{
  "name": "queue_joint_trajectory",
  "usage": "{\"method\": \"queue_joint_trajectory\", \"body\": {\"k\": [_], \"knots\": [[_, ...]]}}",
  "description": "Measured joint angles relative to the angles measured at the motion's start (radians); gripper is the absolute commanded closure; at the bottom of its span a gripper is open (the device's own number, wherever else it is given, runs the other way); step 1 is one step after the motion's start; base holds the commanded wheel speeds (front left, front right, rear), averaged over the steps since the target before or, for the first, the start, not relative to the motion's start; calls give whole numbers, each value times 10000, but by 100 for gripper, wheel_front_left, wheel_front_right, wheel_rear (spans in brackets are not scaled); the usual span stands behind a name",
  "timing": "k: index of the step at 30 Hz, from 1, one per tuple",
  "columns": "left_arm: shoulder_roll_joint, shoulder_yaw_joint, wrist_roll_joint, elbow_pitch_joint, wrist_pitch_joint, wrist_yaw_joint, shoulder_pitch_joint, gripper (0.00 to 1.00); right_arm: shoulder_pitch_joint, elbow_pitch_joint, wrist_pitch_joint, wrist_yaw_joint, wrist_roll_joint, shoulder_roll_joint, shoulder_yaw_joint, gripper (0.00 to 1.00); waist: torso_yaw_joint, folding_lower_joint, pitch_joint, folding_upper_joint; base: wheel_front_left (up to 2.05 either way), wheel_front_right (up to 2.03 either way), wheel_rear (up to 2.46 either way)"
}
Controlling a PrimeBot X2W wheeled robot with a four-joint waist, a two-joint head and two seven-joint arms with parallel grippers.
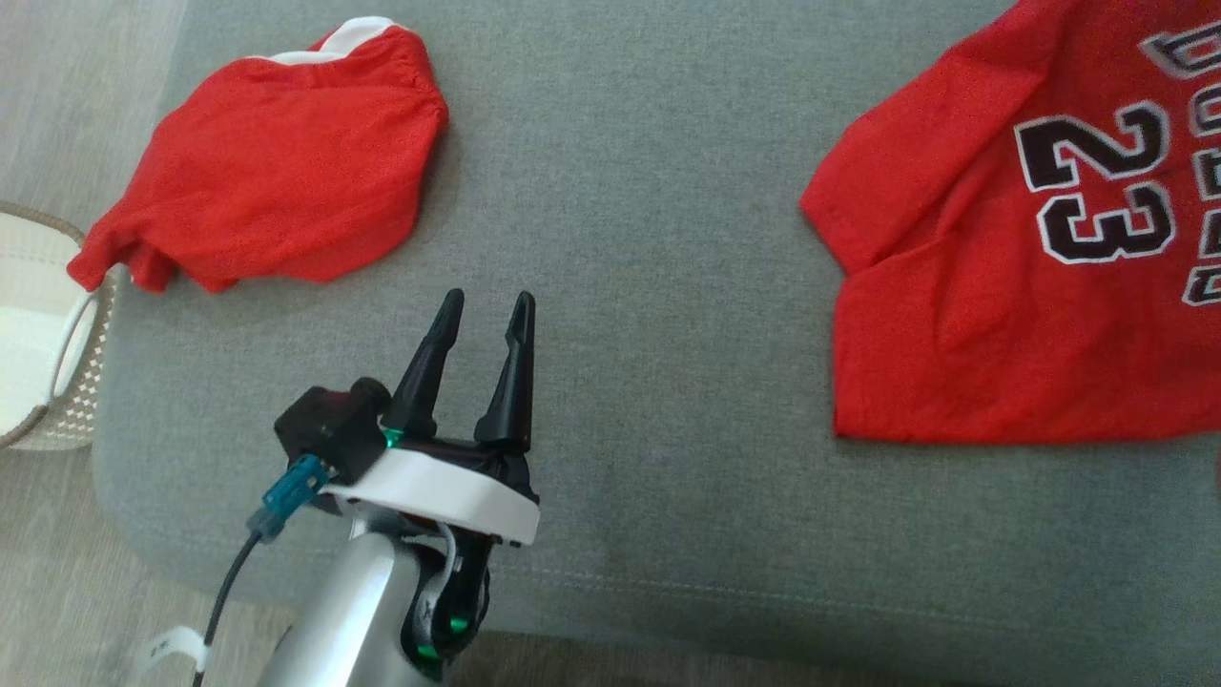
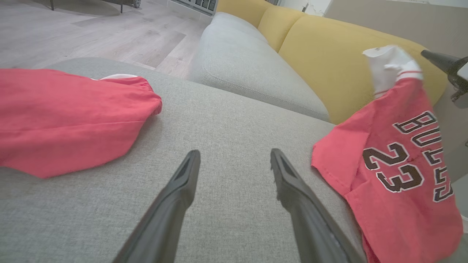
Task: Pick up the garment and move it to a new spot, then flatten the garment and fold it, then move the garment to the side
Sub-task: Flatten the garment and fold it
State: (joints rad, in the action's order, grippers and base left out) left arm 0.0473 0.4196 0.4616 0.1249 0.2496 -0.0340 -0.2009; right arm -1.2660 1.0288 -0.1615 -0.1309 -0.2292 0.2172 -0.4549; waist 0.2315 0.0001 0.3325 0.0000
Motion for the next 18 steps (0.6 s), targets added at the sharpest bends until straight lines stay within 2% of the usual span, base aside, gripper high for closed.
{"method": "queue_joint_trajectory", "body": {"k": [3, 5, 9, 15, 18], "knots": [[0, 50, 0, 27, 0, -2, -52, 0, 56, 472, 157, 0, -798, -84, -610, 0, -50, 1, 18, 0, 0, 0, 0], [-2, 56, 0, 29, 0, -6, -87, 0, 82, 690, 142, 0, -1181, -322, -642, 0, -171, 0, -77, 0, 0, 0, 0], [-2, -42, 0, 54, 0, -8, -73, 0, 305, 1037, -431, 0, -1225, -865, -500, 0, -493, 0, -427, 0, 0, 0, 0], [-2, -165, -8, 35, 0, -104, 267, 0, 1797, 1070, -886, 0, -199, -1231, 577, 0, -1200, 0, -1177, 0, 0, 0, 0], [-2, -203, -12, 44, 0, -111, 641, 0, 2819, 65, -903, 0, 869, -1465, 1549, 0, -1674, -1, -1530, 0, 0, 0, 0]]}}
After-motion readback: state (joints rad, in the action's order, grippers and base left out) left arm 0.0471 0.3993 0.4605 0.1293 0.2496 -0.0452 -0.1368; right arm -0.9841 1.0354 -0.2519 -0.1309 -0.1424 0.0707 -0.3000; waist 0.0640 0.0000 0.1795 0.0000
